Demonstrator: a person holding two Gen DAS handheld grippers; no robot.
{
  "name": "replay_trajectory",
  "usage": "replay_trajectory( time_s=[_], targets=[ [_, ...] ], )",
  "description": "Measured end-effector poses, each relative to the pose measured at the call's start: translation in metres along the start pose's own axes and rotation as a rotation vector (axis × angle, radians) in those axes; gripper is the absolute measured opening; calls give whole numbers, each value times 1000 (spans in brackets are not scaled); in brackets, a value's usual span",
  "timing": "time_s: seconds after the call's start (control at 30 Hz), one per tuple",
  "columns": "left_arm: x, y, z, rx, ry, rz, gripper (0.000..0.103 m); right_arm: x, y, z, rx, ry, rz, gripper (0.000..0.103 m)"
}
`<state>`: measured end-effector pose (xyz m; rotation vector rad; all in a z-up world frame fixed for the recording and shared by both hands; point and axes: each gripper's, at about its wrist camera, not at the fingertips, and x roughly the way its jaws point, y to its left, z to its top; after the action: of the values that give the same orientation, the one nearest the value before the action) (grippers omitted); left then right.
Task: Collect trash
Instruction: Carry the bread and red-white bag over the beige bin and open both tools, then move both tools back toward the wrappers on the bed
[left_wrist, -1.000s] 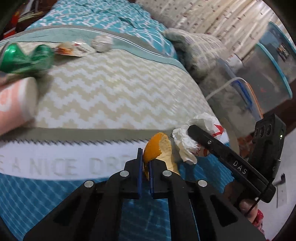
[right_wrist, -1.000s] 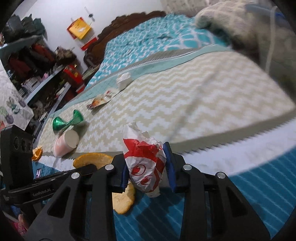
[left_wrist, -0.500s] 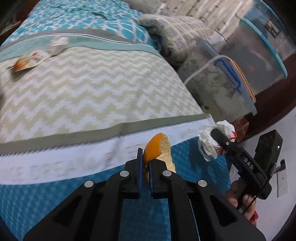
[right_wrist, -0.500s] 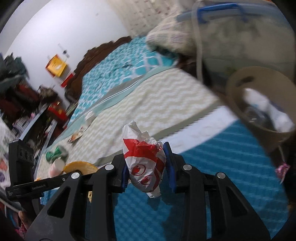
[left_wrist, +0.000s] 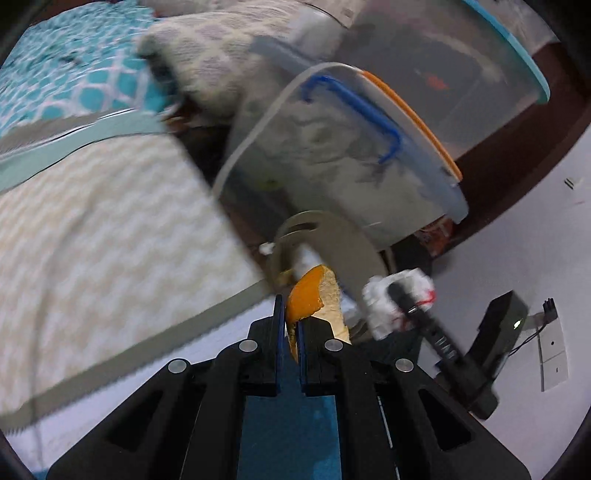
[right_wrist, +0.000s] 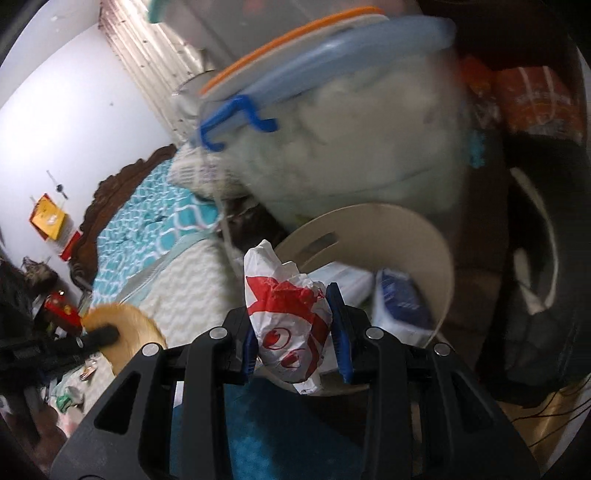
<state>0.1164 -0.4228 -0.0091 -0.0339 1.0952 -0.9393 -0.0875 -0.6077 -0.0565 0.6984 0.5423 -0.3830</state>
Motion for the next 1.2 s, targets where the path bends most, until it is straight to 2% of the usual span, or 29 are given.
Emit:
replay_trajectory(
  time_s=[0.07, 0.1, 0.13, 0.17, 0.2, 0.23, 0.27, 0.37, 0.47, 0.63, 0.77, 0.97, 1.1, 1.2],
  targets=[
    [18, -17, 12, 24, 2, -4, 5, 9, -10, 5, 5, 13, -15, 39],
    [27, -25, 16, 37, 6, -5, 5, 12, -14, 6, 10, 18, -17, 45],
    [35, -29, 19, 46, 11, -3, 5, 16, -18, 8, 18, 24, -17, 56],
    [41, -32, 20, 55, 18, 0, 6, 20, -22, 10, 30, 29, -12, 63],
    [51, -36, 21, 62, 27, 10, 10, 24, -26, 12, 42, 27, -8, 71],
    [61, -38, 21, 67, 39, 19, 24, 27, -27, 13, 48, 18, -12, 71],
    [70, -40, 21, 73, 53, 33, 31, 27, -27, 14, 49, 9, -19, 71],
    [77, -38, 17, 81, 73, 33, 33, 20, -30, 12, 62, -25, -11, 71],
    [67, -31, 11, 90, 49, 45, 33, 11, -24, 6, 55, -50, 1, 71],
    [24, -1, -3, 63, 2, 72, 33, 4, -6, -7, 33, -27, 45, 71],
    [-21, 27, -21, 42, -66, 135, 34, -2, 22, -24, 1, 1, 102, 71],
    [-105, 85, -51, -38, -195, 264, 36, 5, 76, -53, -55, 81, 178, 71],
    [-170, 139, -81, -132, -292, 400, 39, 13, 119, -75, -107, 139, 225, 71],
    [-210, 179, -111, -199, -320, 508, 44, 21, 157, -96, -166, 190, 263, 71]
  ],
)
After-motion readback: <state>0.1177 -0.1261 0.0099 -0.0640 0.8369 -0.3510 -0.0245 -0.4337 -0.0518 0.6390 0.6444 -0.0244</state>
